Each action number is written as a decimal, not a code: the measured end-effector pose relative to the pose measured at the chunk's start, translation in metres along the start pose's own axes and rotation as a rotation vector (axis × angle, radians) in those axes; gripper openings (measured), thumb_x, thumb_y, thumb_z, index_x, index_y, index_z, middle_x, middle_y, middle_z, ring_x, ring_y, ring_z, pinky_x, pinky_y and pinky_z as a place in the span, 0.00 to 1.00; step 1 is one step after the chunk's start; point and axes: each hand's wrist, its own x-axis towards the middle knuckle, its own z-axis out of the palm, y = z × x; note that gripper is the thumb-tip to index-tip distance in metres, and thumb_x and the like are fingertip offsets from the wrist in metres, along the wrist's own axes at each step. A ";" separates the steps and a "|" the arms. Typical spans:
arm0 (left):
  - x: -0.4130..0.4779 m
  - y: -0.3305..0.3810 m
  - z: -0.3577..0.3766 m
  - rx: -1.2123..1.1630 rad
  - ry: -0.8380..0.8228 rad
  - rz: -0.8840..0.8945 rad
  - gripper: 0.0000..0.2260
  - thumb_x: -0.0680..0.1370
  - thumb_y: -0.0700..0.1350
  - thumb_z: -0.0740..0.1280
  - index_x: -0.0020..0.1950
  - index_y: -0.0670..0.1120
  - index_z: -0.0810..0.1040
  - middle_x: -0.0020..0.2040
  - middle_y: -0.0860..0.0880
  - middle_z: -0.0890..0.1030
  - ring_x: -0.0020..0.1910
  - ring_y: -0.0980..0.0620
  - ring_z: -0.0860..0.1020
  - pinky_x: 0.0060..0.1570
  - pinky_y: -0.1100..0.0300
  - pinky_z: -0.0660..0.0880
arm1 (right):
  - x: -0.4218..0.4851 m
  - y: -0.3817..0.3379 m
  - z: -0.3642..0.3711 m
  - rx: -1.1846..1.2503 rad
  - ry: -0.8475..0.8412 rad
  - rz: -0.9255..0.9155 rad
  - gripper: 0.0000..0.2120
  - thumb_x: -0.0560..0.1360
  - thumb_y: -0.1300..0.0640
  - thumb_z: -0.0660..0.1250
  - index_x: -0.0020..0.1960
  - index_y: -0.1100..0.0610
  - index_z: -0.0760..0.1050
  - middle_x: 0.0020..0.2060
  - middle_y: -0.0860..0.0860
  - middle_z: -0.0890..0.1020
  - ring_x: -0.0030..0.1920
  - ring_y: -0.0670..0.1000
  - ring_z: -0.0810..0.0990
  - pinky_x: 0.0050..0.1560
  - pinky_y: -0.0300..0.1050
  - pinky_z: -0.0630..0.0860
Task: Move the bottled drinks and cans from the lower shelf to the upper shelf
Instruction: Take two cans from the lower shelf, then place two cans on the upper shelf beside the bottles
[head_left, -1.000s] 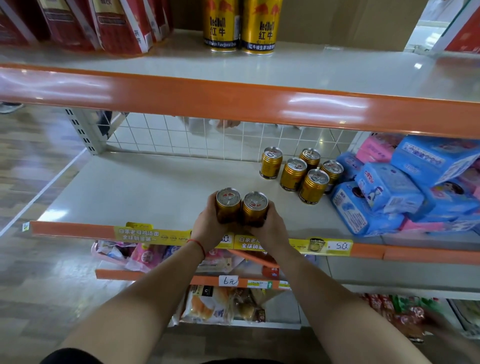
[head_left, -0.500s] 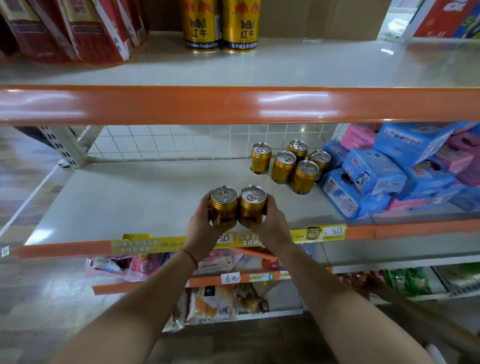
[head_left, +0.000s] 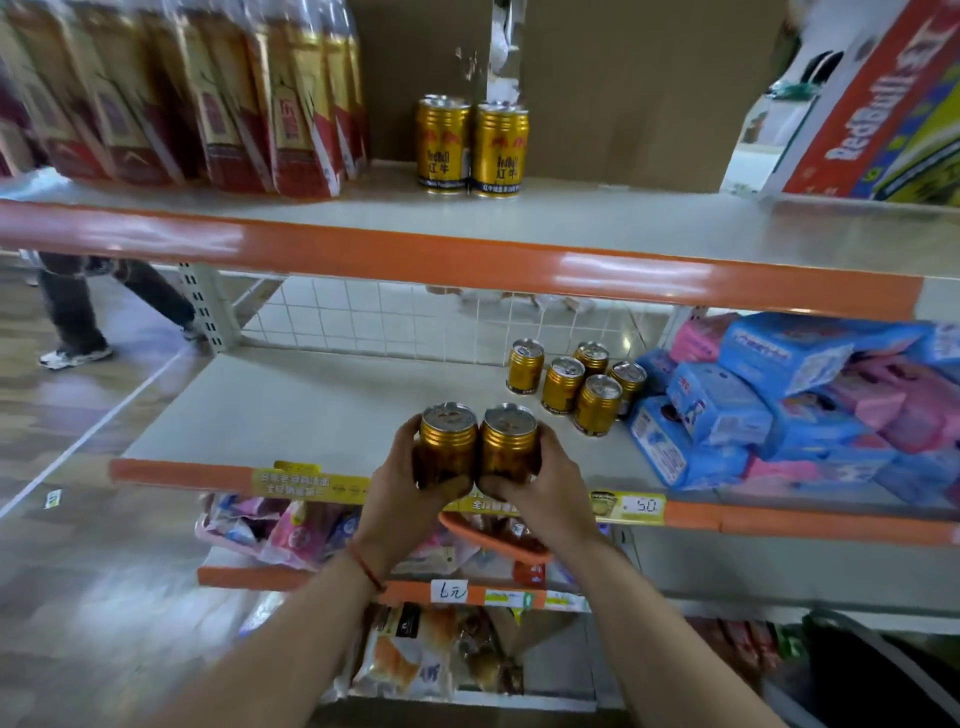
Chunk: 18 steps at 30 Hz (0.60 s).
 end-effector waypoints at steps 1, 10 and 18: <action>-0.007 0.009 -0.004 -0.006 0.004 0.024 0.38 0.66 0.44 0.80 0.72 0.56 0.67 0.57 0.54 0.82 0.57 0.54 0.81 0.60 0.49 0.78 | -0.006 -0.007 -0.007 0.005 -0.009 -0.008 0.36 0.66 0.52 0.79 0.69 0.50 0.67 0.61 0.45 0.79 0.58 0.45 0.76 0.61 0.43 0.72; -0.039 0.132 -0.055 -0.115 0.013 0.254 0.33 0.69 0.44 0.79 0.71 0.53 0.71 0.57 0.53 0.84 0.57 0.53 0.82 0.60 0.49 0.78 | -0.036 -0.101 -0.078 0.027 0.027 -0.233 0.31 0.66 0.49 0.79 0.63 0.39 0.68 0.49 0.32 0.79 0.51 0.27 0.74 0.45 0.21 0.70; -0.010 0.241 -0.101 -0.160 0.017 0.498 0.33 0.67 0.43 0.77 0.70 0.51 0.71 0.54 0.51 0.85 0.53 0.52 0.84 0.51 0.58 0.80 | -0.012 -0.199 -0.135 -0.012 0.133 -0.497 0.27 0.64 0.50 0.80 0.60 0.42 0.73 0.46 0.37 0.83 0.47 0.38 0.80 0.45 0.35 0.76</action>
